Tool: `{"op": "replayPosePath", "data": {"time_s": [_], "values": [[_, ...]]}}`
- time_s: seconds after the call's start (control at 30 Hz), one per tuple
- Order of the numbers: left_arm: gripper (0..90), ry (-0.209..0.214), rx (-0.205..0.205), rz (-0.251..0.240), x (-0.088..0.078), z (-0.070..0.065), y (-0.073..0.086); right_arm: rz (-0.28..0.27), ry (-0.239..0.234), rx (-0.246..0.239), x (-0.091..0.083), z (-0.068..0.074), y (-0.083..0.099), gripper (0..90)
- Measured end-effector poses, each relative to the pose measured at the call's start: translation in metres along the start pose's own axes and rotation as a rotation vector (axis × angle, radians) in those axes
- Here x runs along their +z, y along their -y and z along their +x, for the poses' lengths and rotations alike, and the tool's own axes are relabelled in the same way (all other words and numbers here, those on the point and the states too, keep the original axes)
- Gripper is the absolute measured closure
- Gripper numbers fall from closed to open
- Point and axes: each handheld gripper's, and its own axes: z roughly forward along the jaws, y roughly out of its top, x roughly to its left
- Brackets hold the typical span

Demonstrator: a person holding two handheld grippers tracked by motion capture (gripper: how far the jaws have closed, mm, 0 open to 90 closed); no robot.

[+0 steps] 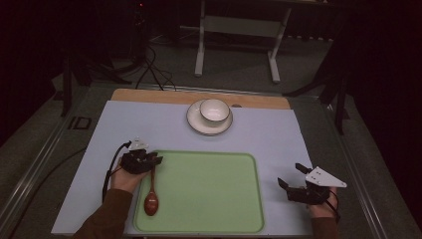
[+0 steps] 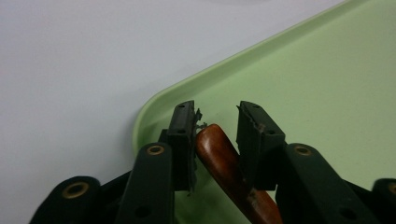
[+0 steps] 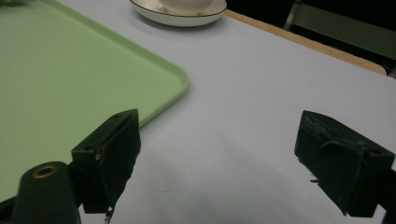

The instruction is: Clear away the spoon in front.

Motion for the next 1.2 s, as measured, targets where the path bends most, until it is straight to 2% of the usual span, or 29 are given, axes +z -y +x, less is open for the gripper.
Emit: {"op": "replayPosePath", "data": {"time_s": [0.07, 0.1, 0.4, 0.57, 0.7, 0.9, 1.2], "values": [[64.2, -0.013, -0.006, 0.001, 0.001, 0.000, 0.000, 0.000, 0.000, 0.002, 0.000, 0.000, 0.000, 14.2], [59.9, -0.013, -0.006, 0.001, 0.001, 0.000, 0.000, 0.000, 0.000, 0.002, 0.000, 0.000, 0.000, 14.2], [46.2, -0.054, -0.025, -0.036, -0.003, 0.002, -0.001, 0.001, 0.000, 0.000, 0.000, 0.000, 0.000, 14.2], [37.4, -0.104, -0.034, -0.053, -0.007, 0.003, -0.002, -0.001, 0.000, 0.000, 0.000, 0.000, 0.000, 14.2], [32.0, -0.124, -0.047, -0.057, -0.009, 0.005, -0.002, -0.002, 0.000, 0.000, 0.000, 0.000, 0.000, 14.2], [27.8, -0.164, -0.053, -0.074, -0.014, 0.006, -0.003, -0.003, 0.002, -0.001, -0.001, -0.001, 0.000, 14.2], [27.7, -0.221, -0.063, -0.167, -0.034, 0.011, -0.003, -0.009, 0.008, 0.001, -0.002, -0.001, 0.000, 14.2]]}}
